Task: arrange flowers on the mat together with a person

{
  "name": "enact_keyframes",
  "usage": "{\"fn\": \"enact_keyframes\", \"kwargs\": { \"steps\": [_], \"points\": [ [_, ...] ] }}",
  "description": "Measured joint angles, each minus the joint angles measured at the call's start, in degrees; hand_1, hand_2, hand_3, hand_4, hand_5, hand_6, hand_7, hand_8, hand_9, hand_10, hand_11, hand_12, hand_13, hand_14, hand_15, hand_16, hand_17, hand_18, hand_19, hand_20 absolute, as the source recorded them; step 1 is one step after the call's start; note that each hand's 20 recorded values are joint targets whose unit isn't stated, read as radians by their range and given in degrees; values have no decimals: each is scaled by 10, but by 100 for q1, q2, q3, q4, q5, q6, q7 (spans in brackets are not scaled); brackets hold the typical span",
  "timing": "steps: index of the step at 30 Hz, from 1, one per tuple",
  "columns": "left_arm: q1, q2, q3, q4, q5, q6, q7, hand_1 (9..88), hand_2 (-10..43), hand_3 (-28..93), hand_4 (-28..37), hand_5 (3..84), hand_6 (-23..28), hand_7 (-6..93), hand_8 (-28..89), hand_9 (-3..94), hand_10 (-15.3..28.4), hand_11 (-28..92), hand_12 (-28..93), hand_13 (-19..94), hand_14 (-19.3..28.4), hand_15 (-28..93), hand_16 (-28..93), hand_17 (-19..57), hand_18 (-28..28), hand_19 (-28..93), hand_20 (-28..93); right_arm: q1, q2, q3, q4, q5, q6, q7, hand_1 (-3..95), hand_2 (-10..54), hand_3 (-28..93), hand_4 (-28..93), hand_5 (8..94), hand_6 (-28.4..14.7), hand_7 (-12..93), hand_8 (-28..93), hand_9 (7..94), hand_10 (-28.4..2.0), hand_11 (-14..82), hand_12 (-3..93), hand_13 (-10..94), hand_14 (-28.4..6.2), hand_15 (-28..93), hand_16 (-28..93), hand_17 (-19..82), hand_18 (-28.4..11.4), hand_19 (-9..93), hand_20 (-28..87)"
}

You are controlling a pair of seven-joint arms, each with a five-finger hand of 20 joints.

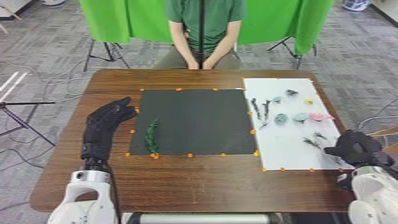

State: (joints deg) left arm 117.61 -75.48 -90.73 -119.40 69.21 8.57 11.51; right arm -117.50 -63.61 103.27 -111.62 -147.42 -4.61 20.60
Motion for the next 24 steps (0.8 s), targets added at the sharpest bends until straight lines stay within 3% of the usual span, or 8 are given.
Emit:
{"fn": "enact_keyframes", "kwargs": {
  "steps": [5, 11, 15, 24],
  "points": [
    [27, -3, -4, -2, -27, 2, -16, 328, 10, 628, -172, 524, 47, 178, -65, 521, 148, 242, 137, 419, 199, 315, -14, 101, 163, 238, 223, 2, -42, -57, 21, 151, 485, -24, 548, -95, 598, -278, 823, 32, 263, 156, 927, -84, 233, 359, 747, -101, 603, 342, 327, -179, 560, 514],
    [92, -5, -47, -2, -114, 2, -65, 327, 10, 628, -171, 523, 48, 178, -65, 519, 148, 242, 136, 418, 199, 317, -14, 100, 162, 239, 223, 4, -157, -141, -112, 691, 1280, 5, 554, -95, 624, -269, 835, 28, 267, 157, 933, -83, 239, 363, 747, -103, 622, 348, 323, -183, 574, 521],
    [204, -5, -110, 11, -183, 9, -89, 326, 10, 630, -170, 522, 46, 180, -64, 520, 148, 242, 136, 418, 199, 317, -15, 99, 162, 239, 222, 38, -262, -181, -368, 780, 1472, 63, 553, -95, 630, -262, 839, 26, 268, 158, 936, -84, 247, 362, 747, -105, 632, 351, 320, -188, 585, 524],
    [403, 6, -270, 126, -261, 204, -85, 327, 9, 632, -171, 524, 47, 183, -66, 520, 147, 244, 137, 419, 199, 320, -15, 99, 163, 240, 222, 495, -694, -1114, -1176, 738, 2247, 180, 557, -95, 638, -250, 844, 19, 273, 160, 934, -92, 258, 373, 734, -116, 657, 362, 308, -192, 593, 524]
  ]
}}
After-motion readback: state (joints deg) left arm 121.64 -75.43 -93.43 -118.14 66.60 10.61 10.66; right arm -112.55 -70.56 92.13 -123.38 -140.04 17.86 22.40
